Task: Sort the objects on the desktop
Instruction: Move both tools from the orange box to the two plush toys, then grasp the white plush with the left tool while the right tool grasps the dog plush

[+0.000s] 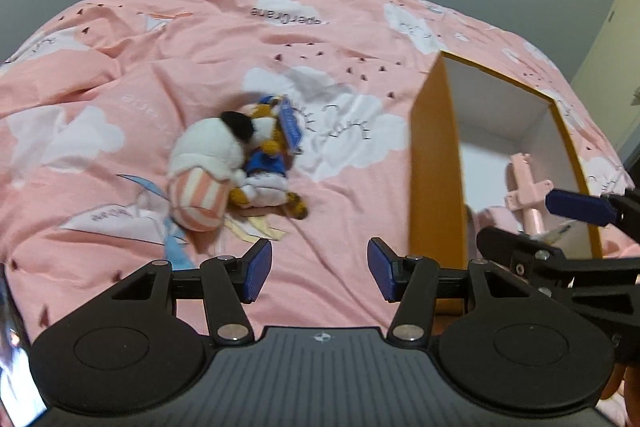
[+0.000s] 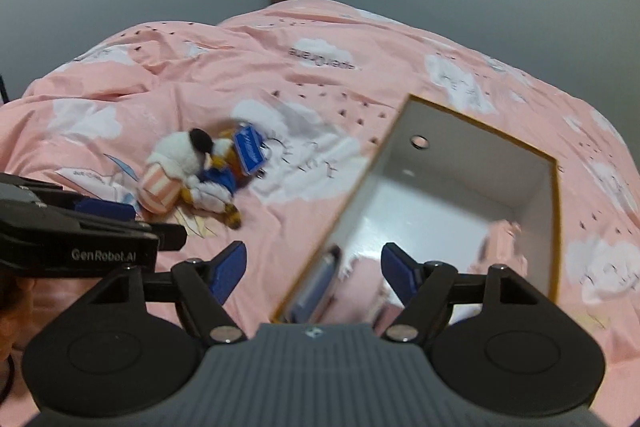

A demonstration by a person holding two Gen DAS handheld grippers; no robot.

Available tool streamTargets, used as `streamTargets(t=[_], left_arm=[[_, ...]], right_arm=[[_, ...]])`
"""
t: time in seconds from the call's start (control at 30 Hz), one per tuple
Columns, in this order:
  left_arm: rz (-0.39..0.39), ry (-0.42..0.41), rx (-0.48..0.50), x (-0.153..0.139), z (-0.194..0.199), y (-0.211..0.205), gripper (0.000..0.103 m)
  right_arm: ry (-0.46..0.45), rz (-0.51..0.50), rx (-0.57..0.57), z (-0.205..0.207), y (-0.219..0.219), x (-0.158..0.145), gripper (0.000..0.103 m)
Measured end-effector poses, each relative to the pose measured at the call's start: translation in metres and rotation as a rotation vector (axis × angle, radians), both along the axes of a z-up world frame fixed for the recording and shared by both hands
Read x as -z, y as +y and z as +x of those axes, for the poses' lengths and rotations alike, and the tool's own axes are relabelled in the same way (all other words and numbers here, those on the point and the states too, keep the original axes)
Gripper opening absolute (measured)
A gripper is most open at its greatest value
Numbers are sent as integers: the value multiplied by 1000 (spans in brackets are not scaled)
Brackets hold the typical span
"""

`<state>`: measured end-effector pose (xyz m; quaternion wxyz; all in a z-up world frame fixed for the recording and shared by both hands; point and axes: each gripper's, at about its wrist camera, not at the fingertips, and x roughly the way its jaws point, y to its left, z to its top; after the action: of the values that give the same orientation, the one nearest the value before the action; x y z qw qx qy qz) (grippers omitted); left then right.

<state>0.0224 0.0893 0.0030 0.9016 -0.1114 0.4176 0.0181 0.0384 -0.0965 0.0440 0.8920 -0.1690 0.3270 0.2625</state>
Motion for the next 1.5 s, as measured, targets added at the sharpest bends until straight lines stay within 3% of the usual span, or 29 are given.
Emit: streamTargets(t=[0.27, 0.5, 0.67, 0.97, 1.2, 1.5], left_arm=[[-53, -1, -120, -2, 8, 52, 62], [-154, 12, -185, 4, 17, 92, 62], [-134, 42, -182, 11, 37, 101, 62], [118, 82, -37, 27, 83, 80, 62], [344, 53, 122, 44, 89, 48, 62], [463, 110, 139, 71, 100, 36, 62]], right_arm=[[-14, -33, -43, 29, 42, -1, 74], [43, -45, -83, 60, 73, 8, 64], [129, -34, -107, 87, 95, 20, 62], [371, 78, -78, 141, 134, 53, 59], [479, 92, -57, 166, 150, 85, 55], [541, 84, -56, 179, 162, 113, 53]])
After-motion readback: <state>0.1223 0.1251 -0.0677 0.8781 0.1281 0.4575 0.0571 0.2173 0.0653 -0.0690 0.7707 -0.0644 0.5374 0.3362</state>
